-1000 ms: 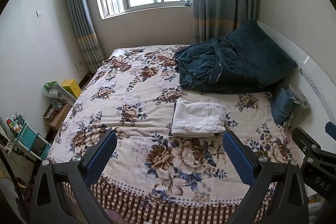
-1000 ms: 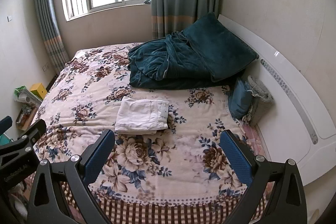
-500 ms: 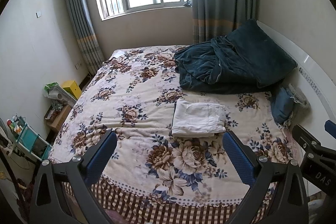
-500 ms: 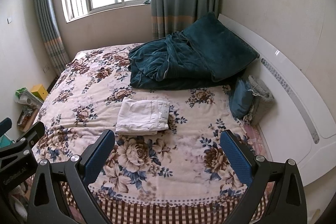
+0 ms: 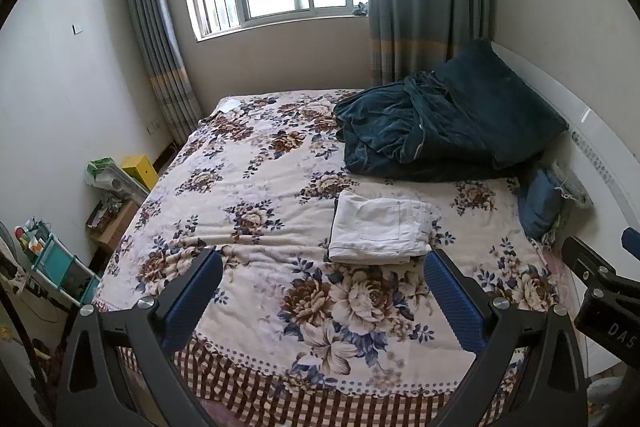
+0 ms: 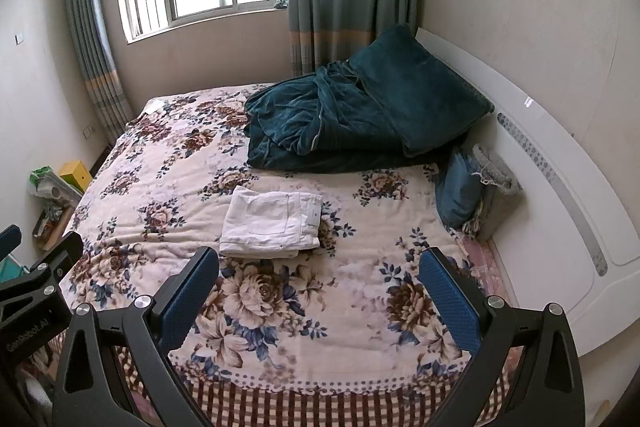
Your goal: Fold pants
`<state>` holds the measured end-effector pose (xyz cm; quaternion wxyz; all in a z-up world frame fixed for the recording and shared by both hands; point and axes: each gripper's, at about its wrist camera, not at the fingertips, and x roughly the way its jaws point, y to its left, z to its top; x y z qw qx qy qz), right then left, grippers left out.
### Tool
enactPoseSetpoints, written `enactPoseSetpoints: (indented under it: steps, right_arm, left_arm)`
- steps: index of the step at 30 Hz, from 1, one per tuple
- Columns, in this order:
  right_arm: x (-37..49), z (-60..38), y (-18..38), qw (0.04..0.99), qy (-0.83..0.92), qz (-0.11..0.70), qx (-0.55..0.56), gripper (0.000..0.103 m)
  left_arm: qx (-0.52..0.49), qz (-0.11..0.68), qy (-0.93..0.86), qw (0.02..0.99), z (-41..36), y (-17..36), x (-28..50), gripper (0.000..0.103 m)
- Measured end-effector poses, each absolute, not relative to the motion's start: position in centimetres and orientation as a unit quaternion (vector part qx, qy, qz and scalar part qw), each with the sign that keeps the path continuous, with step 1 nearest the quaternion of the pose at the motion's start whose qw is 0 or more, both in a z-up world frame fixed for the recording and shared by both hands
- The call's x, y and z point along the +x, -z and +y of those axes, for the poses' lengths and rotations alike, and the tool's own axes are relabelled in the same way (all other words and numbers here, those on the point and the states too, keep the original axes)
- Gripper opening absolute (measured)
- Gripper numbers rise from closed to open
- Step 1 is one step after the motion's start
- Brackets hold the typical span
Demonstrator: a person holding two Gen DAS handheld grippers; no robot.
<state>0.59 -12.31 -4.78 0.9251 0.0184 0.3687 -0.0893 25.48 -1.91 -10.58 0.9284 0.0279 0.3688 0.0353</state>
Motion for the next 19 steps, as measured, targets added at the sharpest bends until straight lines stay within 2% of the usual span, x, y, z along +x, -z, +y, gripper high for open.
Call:
enactPoseSetpoints:
  steps: [19]
  right_arm:
    - [1.12,-11.77,4.90,0.926,0.089,0.367,0.019,0.102]
  left_arm:
    - [0.030,0.354,-0.035,0.934,-1.96,9.81,25.41,0.103]
